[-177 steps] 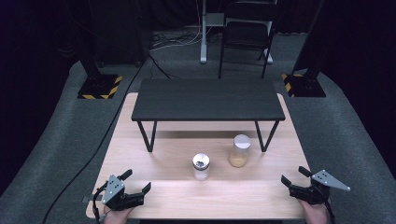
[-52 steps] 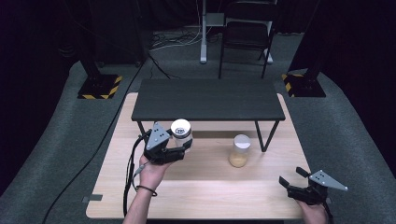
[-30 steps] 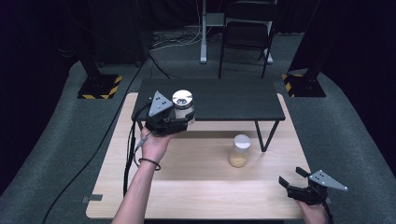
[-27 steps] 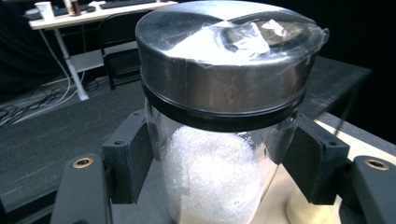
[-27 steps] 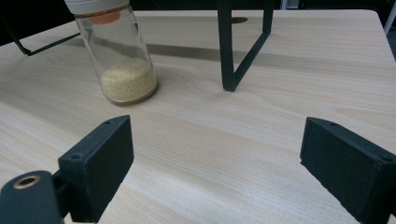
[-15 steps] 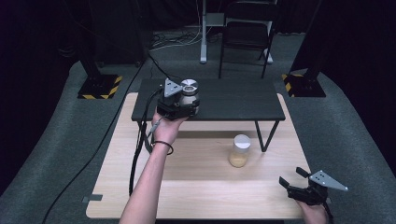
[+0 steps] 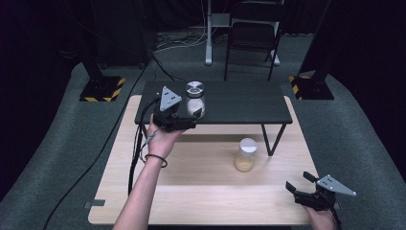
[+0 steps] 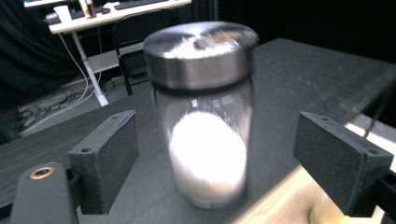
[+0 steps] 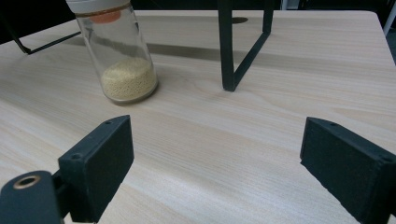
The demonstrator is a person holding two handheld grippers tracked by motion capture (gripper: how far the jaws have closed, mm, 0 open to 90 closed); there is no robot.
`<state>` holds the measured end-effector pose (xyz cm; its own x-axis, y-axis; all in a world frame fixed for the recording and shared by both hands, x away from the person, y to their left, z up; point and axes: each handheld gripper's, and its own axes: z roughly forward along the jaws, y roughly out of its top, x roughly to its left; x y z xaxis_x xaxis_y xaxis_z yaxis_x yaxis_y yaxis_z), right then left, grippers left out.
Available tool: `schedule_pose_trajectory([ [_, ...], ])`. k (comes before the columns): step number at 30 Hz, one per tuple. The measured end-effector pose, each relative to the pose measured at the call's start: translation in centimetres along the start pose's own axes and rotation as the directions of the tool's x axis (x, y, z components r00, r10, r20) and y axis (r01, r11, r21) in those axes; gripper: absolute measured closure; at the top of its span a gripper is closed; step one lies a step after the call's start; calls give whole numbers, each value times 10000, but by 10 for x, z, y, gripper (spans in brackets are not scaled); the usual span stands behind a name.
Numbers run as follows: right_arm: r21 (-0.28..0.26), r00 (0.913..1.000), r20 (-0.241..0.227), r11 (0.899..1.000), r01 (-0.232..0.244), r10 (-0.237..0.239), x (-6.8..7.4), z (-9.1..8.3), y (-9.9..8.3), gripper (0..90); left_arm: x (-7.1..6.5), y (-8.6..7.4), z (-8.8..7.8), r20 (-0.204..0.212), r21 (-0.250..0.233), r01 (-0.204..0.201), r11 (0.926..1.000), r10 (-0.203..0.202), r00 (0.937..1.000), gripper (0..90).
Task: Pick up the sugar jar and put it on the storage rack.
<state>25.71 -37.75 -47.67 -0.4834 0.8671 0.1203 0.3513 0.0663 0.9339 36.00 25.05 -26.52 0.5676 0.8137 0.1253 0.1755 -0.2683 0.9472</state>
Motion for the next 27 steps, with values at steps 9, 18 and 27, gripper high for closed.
schedule_pose_trajectory([
  [9,18,10000,-6,10000,-7,7,1,0,0,85,7,-53,-40,417,-285,148,9995,-136,9990,114],
  [18,40,10000,20,10000,-21,21,3,1,-1,85,5,-106,-56,566,-93,338,9994,-332,9978,107],
  [27,187,9999,69,9997,-130,128,3,2,-1,85,-1,-167,-72,288,-43,744,9972,-743,9968,100],
])
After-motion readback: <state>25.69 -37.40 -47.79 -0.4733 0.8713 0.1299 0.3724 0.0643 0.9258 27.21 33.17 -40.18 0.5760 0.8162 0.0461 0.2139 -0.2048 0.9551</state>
